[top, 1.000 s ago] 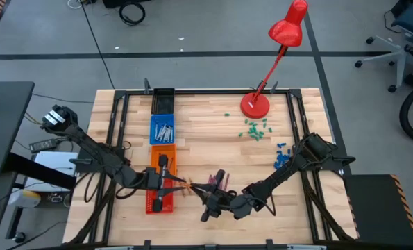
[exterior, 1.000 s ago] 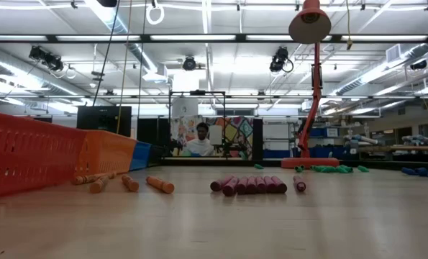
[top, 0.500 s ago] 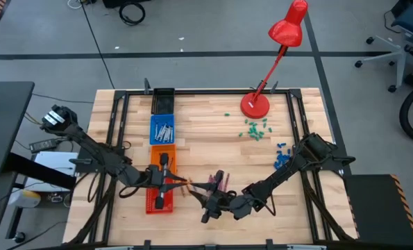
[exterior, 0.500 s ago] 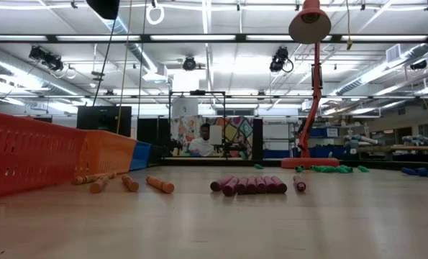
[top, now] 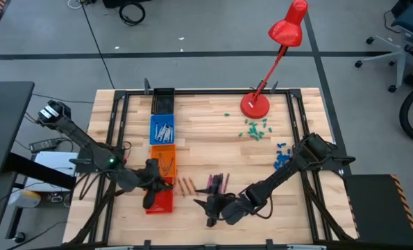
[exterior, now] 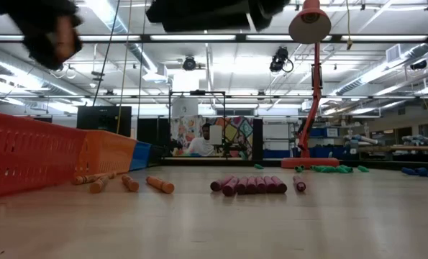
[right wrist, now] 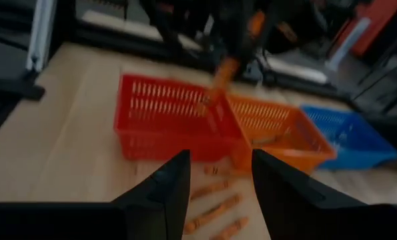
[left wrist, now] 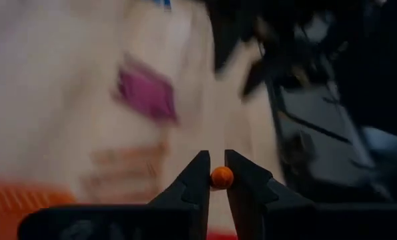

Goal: Sort crayons
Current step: Put the orange crayon into the red bin

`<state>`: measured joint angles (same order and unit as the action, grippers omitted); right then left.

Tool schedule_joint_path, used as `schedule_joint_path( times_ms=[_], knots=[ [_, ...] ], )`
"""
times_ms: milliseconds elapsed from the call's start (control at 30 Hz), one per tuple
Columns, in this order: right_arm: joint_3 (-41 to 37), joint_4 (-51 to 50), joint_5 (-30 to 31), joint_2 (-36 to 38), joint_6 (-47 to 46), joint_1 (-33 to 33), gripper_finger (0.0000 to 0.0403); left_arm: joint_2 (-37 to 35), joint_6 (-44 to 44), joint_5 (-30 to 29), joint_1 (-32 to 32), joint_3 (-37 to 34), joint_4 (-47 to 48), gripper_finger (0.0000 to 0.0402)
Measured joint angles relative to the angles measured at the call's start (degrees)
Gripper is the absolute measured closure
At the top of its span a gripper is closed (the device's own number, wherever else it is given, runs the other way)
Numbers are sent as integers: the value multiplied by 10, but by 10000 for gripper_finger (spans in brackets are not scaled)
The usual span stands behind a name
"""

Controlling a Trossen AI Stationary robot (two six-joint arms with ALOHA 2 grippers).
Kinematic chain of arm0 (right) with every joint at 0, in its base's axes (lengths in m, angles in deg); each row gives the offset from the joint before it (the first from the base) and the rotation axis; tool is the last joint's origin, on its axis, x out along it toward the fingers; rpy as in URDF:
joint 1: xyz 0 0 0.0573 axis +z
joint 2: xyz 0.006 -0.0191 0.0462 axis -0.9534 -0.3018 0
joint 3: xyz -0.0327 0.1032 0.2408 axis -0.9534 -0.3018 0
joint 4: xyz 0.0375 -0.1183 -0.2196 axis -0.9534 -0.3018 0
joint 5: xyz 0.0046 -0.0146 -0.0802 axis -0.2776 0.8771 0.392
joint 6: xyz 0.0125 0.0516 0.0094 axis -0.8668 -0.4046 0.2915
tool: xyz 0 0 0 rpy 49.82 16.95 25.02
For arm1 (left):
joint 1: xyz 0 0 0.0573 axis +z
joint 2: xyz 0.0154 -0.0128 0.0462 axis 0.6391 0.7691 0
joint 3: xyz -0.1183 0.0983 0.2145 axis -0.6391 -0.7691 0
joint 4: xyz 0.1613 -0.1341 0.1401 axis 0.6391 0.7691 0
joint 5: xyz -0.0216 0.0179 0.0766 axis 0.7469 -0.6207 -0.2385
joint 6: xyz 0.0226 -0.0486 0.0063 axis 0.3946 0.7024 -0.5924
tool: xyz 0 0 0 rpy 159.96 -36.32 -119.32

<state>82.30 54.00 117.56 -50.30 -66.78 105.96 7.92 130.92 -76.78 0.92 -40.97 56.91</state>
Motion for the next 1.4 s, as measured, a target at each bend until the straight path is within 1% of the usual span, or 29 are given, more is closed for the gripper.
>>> schedule_joint_path(
  times_ms=[67, 167, 300, 433, 500, 600, 767, 867, 967, 1200, 1400],
  knots=[
    [0, -21, -1, 0, -21, -3, 240, -1, 58, 51, 0, 0, 31, 354],
    [0, -35, -2, 0, -36, -4, 240, -1, 129, 94, -1, 0, 82, 354],
    [0, -37, -3, 0, -36, -4, 240, -1, 211, 105, -1, 0, 167, 354],
    [0, -37, -3, 0, -35, -4, 240, -1, 245, 118, 0, 0, 213, 354],
    [0, -37, -3, 0, -35, -4, 240, -1, 245, 119, 0, 0, 214, 351],
    [0, -38, -3, 0, -35, -4, 240, 0, 247, 124, 0, 0, 214, 336],
    [0, -38, -3, 0, -35, -4, 240, 16, 253, 168, -1, 0, 212, 309],
    [0, -38, -3, 0, -35, -4, 240, 31, 257, 188, 0, 0, 210, 304],
    [0, -38, -3, 0, -35, -4, 241, 35, 255, 191, 1, 0, 215, 303],
    [0, -38, -7, 0, -34, -4, 241, 32, 186, 189, 23, 4, 218, 301],
    [0, -38, -8, 0, -35, -4, 241, 33, 113, 191, 23, 30, 215, 301]
  ],
)
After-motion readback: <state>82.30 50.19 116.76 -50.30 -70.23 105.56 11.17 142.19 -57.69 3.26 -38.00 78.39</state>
